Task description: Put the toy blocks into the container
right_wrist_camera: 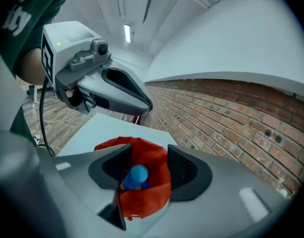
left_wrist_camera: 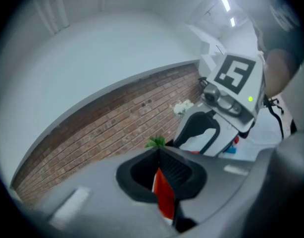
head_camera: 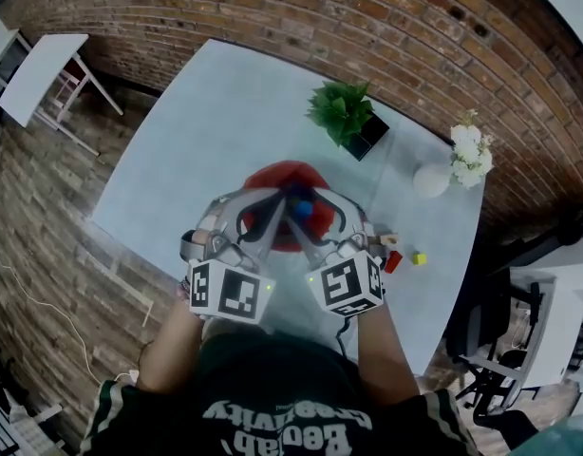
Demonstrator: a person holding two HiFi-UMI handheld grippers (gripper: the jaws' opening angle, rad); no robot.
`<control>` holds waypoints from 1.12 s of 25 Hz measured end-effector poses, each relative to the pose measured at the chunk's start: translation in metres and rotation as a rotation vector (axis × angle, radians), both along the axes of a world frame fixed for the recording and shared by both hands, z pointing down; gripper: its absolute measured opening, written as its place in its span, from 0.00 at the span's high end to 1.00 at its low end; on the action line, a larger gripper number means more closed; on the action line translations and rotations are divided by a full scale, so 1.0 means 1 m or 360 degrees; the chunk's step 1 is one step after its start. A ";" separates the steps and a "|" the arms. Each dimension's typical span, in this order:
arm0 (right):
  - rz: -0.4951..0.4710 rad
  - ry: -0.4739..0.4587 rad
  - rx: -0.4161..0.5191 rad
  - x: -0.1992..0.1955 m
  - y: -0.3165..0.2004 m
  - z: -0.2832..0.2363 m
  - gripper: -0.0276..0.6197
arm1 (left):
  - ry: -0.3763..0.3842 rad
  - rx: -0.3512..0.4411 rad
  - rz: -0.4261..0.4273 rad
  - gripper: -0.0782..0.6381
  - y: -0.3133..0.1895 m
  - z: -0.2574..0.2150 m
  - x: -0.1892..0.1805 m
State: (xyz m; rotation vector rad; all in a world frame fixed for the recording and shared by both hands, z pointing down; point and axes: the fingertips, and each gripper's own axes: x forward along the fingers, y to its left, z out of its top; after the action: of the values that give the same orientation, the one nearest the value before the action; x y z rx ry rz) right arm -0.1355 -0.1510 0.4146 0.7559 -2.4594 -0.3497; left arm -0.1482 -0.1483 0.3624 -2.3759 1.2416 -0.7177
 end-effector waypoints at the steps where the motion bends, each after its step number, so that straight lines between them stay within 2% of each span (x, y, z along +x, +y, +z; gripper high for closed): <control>1: 0.0003 -0.0002 -0.0008 -0.001 0.000 0.002 0.60 | 0.0000 -0.0002 -0.0001 0.88 0.001 0.000 -0.002; 5: 0.0021 -0.0023 -0.0040 -0.003 0.002 0.003 0.57 | 0.0002 -0.0007 -0.0012 0.88 0.003 0.000 -0.010; 8: 0.0059 -0.0024 0.0011 0.002 0.005 -0.001 0.57 | 0.0003 -0.0007 -0.0006 0.88 0.007 0.000 -0.011; 9: 0.0080 -0.0027 0.0064 0.005 0.007 -0.007 0.69 | 0.0003 -0.0005 0.0002 0.88 0.008 0.000 -0.010; 10: 0.0102 -0.0033 0.0122 0.010 0.009 -0.013 0.93 | 0.0002 -0.0002 0.0012 0.88 0.009 -0.001 -0.008; 11: 0.0121 -0.0049 0.0164 0.014 0.012 -0.019 0.95 | 0.0002 0.0000 0.0024 0.88 0.010 -0.002 -0.006; 15: 0.0212 -0.0126 0.0201 0.032 0.017 -0.036 0.95 | 0.0006 0.0013 0.0079 0.88 0.011 -0.006 0.009; 19: 0.0319 -0.0148 0.0240 0.065 0.024 -0.052 0.95 | 0.0018 0.0028 0.0198 0.88 0.014 -0.012 0.041; 28: 0.0694 -0.0136 0.0347 0.171 0.044 -0.075 0.95 | 0.0026 0.0058 0.0563 0.88 0.025 -0.016 0.149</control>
State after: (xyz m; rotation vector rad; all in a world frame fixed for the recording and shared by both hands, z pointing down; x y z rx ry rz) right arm 0.0354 -0.1068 0.3391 1.3918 -2.2712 -0.4269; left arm 0.0012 -0.1231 0.3459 -2.4812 0.7984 -0.5576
